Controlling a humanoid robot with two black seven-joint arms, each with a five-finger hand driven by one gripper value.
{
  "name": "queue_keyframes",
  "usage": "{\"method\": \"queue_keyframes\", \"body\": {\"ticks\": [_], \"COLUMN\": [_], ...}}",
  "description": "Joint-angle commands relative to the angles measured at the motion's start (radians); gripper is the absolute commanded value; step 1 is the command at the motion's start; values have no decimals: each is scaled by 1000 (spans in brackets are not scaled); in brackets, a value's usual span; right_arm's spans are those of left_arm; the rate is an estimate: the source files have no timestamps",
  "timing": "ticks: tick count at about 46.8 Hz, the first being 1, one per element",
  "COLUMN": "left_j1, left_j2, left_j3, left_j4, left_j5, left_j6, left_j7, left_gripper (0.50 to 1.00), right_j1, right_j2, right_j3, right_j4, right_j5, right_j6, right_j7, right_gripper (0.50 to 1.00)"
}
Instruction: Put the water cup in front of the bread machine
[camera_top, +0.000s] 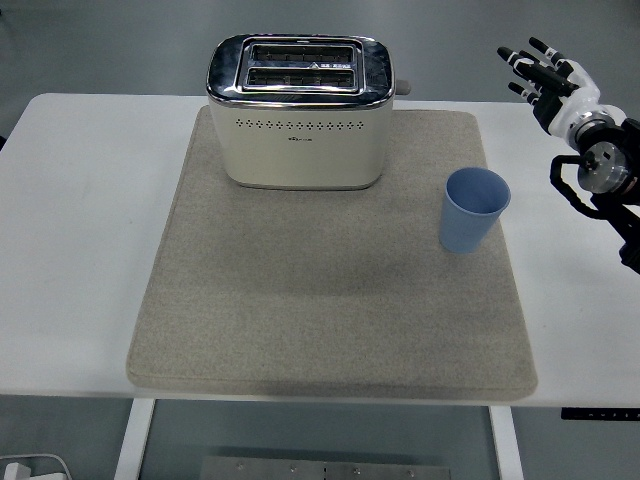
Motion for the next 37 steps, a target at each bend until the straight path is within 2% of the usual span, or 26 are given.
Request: {"method": "queue_keyframes", "body": {"ticks": [1,7,15,25,32,37], "left_j1": [0,0,0,0,0,0], "left_j2": [0,0,0,0,0,0], "left_j3": [0,0,0,0,0,0], "left_j4": [0,0,0,0,0,0], "left_j5": [0,0,0,0,0,0], "left_j6": [0,0,0,0,0,0], "left_j7": [0,0,0,0,0,0], "left_gripper": [1000,1000,1000,1000,1000,1000], "right_j1": [0,0,2,3,-9,-31], "right_j2": [-7,-21,-33,-45,-114,-193], "right_j3": [-1,1,1,-2,-19,-19], "right_j4": [1,4,4,41,136,234], "right_j5": [0,0,0,-7,-19,-59], "right_j6": [8,13,51,47,50,53], "right_j7": [-1,1,1,9,48,76], "right_gripper": [913,913,913,913,913,913]}}
